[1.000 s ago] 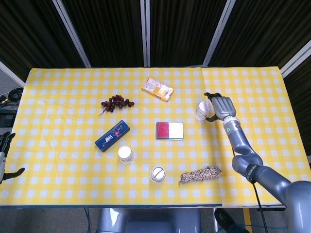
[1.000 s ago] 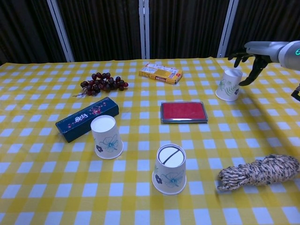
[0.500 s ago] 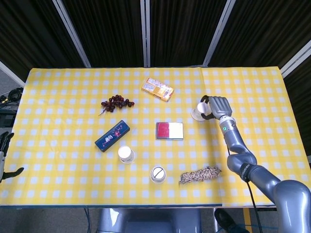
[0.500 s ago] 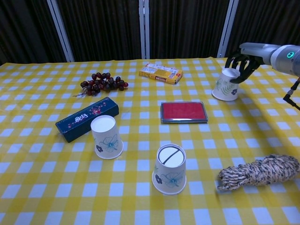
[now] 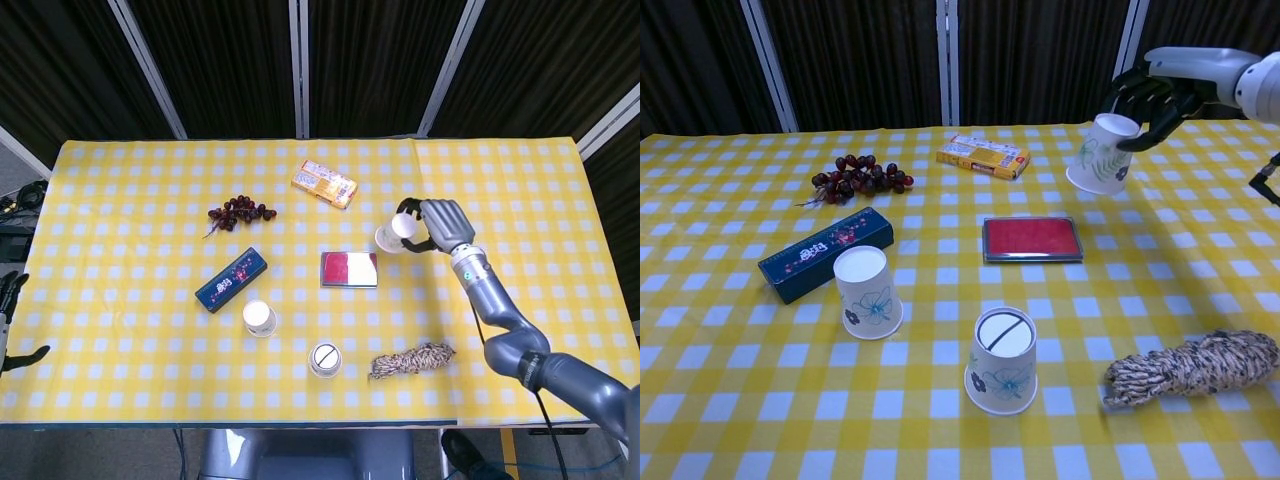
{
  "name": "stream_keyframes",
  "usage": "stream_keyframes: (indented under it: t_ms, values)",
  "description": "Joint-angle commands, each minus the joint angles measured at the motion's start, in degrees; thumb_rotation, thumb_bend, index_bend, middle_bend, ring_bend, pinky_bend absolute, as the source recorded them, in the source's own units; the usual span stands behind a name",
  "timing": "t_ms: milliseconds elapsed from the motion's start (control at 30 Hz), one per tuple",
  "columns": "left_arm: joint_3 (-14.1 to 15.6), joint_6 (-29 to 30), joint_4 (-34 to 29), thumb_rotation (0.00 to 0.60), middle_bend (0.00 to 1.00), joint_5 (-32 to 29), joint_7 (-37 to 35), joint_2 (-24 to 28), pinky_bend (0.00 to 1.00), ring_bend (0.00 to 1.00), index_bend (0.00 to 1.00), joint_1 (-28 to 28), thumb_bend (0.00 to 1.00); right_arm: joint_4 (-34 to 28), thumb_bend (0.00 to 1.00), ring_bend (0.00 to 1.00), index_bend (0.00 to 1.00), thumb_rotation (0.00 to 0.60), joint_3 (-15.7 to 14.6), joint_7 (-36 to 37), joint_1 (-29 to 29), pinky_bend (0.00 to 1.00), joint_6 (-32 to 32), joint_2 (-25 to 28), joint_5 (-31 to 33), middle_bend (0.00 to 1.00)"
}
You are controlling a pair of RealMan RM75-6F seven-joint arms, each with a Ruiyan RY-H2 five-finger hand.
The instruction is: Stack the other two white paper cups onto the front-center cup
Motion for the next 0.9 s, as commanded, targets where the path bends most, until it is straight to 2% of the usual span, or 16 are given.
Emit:
stream_keyframes:
  t_ms: [33,133,233,433,567,900]
  values:
    - [0.12,0.05,-0.17,0.600,0.00,0.40,-0.45,0.21,0.00,0.00,0.00,0.02,0.00,-16.26,0.23,0.42,0.43,0.600,-2.09,2.19,-4.37,0.44,4.48,11.26,-6.98,0.48]
    - [0.31,0.19,-0.52,0.600,0.00,1.12,-1.09,0.51,0.00,0.00,0.00,0.05,0.00,-24.87,0.23,0.42,0.43,0.600,-5.20,0.81,-6.26,0.44,7.06,16.18,-13.62,0.48]
    - [0.40,0.43,-0.76,0.600,0.00,1.51,-1.55,0.77,0.00,0.00,0.00,0.16,0.00,-28.79,0.23,0.43,0.43,0.600,-7.07,-0.12,-6.72,0.44,8.15,17.90,-17.37,0.48]
    - [0.50,0.70,-1.00,0.600,0.00,1.79,-2.05,1.08,0.00,0.00,0.00,0.33,0.00,-32.33,0.23,0.43,0.43,0.600,-8.65,-1.44,-6.27,0.44,8.63,18.44,-20.89,0.48]
    - [0.45,0.92,-1.04,0.600,0.00,1.81,-2.70,1.42,0.00,0.00,0.00,0.49,0.00,-34.77,0.23,0.43,0.43,0.600,-9.84,-5.16,-5.01,0.44,8.40,17.16,-24.20,0.48]
    - [0.18,0.61,-0.67,0.600,0.00,1.53,-3.62,1.91,0.00,0.00,0.00,0.33,0.00,-36.77,0.23,0.43,0.43,0.600,-10.06,-11.33,-2.62,0.44,6.45,13.40,-22.92,0.48]
